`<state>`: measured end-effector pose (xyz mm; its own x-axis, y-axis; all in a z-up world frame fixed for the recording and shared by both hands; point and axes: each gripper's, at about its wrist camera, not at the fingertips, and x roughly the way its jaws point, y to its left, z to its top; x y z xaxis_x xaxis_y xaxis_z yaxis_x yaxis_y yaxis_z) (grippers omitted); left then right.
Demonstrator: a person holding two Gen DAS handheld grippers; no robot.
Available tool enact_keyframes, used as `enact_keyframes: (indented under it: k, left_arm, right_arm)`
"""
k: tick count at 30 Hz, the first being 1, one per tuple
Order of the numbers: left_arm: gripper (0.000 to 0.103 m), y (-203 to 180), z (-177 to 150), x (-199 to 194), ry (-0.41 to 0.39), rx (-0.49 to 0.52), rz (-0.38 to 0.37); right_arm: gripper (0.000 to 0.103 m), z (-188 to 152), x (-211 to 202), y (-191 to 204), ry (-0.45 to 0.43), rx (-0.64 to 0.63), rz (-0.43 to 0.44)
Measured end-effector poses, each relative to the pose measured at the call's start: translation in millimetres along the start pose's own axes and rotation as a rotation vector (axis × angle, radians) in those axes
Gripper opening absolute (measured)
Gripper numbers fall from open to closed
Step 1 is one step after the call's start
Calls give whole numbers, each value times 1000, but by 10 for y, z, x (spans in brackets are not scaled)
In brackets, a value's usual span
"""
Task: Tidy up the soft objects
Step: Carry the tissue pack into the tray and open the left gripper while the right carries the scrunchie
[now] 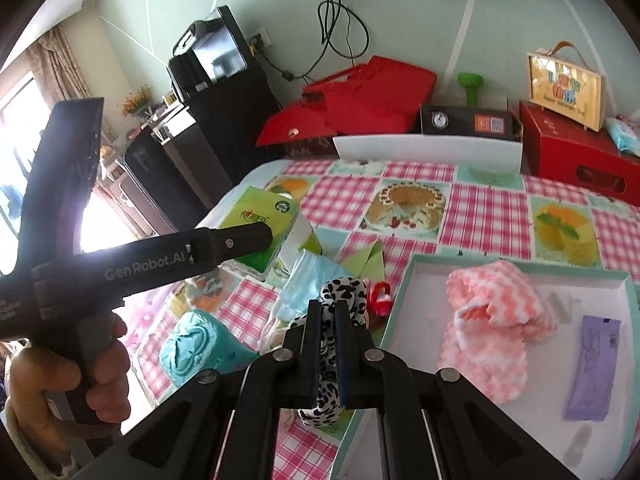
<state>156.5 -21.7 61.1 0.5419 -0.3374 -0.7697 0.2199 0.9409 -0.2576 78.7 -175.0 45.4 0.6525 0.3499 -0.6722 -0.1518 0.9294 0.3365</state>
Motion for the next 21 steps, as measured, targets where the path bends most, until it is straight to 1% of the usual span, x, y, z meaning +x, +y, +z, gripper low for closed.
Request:
enact_keyframes:
  k: [6, 10, 14, 21]
  left_arm:
    - [41, -93, 13, -124, -35, 16, -19]
    - [41, -163, 16, -196, -54, 24, -29]
    - [41, -267, 5, -240, -67, 46, -41]
    - [41, -579, -88, -146, -32, 119, -82]
  right_arm:
    - [7, 17, -122, -68, -24, 12, -23]
    - [7, 48, -274, -173, -58, 30, -49]
    - [7, 77, -480, -354, -106, 63, -99]
    - [7, 59, -855, -788, -175, 163, -196]
